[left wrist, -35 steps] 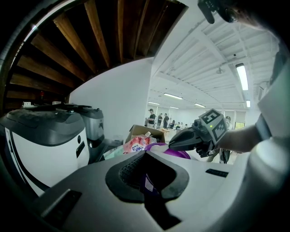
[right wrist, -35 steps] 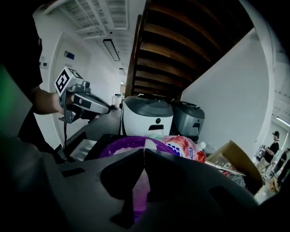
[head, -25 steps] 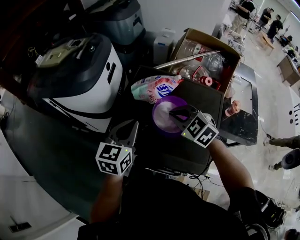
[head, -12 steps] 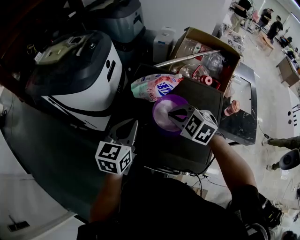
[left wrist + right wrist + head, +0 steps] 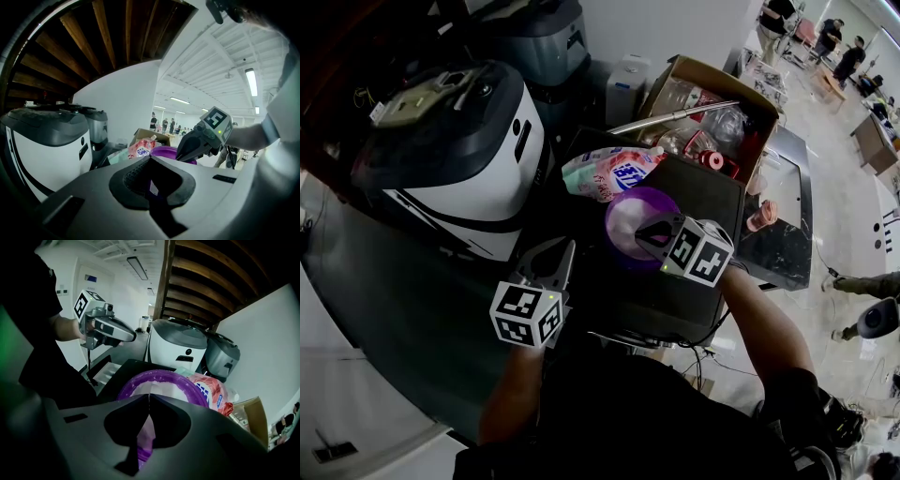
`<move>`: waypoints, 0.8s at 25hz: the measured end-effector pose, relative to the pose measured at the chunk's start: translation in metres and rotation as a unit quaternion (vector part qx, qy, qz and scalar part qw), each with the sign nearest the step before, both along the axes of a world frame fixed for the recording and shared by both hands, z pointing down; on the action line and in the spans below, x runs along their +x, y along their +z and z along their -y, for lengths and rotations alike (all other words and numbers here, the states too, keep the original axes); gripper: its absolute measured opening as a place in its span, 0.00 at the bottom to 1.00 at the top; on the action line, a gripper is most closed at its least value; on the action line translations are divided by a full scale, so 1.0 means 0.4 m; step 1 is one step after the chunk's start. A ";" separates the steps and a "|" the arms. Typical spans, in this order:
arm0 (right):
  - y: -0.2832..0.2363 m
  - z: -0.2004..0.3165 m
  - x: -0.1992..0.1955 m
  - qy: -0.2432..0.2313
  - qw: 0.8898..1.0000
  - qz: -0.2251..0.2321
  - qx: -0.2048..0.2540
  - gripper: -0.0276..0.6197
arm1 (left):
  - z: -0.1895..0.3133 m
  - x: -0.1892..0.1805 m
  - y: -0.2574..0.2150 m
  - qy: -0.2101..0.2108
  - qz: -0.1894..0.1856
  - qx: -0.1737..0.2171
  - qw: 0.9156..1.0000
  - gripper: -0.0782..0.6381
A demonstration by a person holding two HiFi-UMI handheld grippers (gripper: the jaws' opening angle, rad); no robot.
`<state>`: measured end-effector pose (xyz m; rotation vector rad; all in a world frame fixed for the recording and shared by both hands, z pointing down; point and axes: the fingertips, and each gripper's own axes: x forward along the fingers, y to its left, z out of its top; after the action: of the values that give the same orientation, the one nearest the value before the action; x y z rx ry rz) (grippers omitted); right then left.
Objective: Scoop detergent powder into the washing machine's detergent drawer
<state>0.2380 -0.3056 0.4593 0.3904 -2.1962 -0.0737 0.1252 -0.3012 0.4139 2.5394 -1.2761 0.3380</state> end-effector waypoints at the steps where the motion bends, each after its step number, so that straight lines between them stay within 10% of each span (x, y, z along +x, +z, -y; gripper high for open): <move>1: 0.002 -0.003 0.003 0.001 1.000 0.001 -0.005 0.07 | -0.001 0.001 0.001 0.001 0.000 0.000 1.000 0.12; 20: -0.028 -0.027 0.012 0.050 0.989 0.053 -0.127 0.07 | -0.002 0.008 -0.003 0.007 -0.004 0.002 1.000 0.12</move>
<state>0.2427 -0.2948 0.4482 0.3660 -2.2512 0.2858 0.1283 -0.3004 0.4128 2.5519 -1.2573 0.3281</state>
